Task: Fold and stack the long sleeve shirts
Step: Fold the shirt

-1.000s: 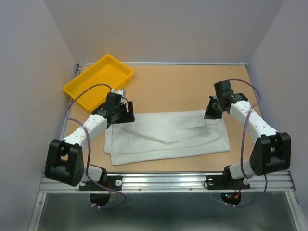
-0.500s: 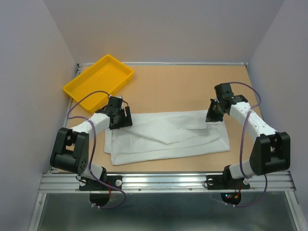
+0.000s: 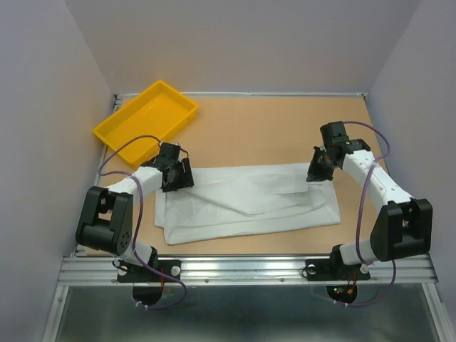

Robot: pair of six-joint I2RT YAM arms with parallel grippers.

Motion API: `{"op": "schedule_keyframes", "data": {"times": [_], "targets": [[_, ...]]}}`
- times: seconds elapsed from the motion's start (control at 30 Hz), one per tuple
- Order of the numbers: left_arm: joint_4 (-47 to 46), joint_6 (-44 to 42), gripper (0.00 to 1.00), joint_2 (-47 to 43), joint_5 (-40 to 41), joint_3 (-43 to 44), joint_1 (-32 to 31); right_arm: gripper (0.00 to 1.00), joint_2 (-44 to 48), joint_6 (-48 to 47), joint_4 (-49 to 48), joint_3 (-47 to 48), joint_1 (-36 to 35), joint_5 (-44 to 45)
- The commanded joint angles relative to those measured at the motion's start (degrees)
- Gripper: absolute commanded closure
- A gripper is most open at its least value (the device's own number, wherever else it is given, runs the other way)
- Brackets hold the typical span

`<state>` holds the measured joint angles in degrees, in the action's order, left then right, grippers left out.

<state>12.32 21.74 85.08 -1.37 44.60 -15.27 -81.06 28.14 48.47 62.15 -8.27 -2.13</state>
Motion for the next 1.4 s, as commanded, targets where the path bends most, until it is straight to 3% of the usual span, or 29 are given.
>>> {"op": "schedule_keyframes", "data": {"times": [0.0, 0.3, 0.43, 0.7, 0.87, 0.97, 1.13, 1.37], "targets": [[0.2, 0.1, 0.29, 0.1, 0.9, -0.2, 0.4, 1.0, 2.9, 0.2, 3.0, 4.1, 0.3, -0.3], [0.2, 0.2, 0.3, -0.1, 0.9, 0.0, 0.6, 0.99, 1.7, -1.8, 3.8, 4.3, 1.6, 5.3], [-0.3, 0.1, 0.2, -1.6, 0.9, 0.1, 0.6, 0.99, -0.8, -2.7, 2.5, 4.9, 2.2, 6.2], [-0.1, 0.7, 0.16, -4.2, 0.9, 0.9, 0.8, 0.99, -5.3, -3.9, 0.0, 6.8, 3.3, 5.7], [-0.6, 0.9, 0.04, -8.2, 0.9, 1.7, 0.8, 1.0, -6.9, -4.5, -1.0, 8.0, 4.2, 5.3], [-1.8, 0.7, 0.03, -11.1, 0.9, 2.3, 0.8, 0.99, -7.9, -4.8, -1.8, 8.0, 4.5, 4.4], [-3.0, -1.2, 0.04, -13.4, -1.4, 2.8, 0.8, 1.0, -8.9, -4.8, -4.1, 8.9, 4.8, 2.6], [-5.2, -1.6, 0.17, -13.1, -8.0, 1.8, 0.5, 0.99, -10.2, -4.8, -6.7, 9.0, 4.8, -2.1]]}}
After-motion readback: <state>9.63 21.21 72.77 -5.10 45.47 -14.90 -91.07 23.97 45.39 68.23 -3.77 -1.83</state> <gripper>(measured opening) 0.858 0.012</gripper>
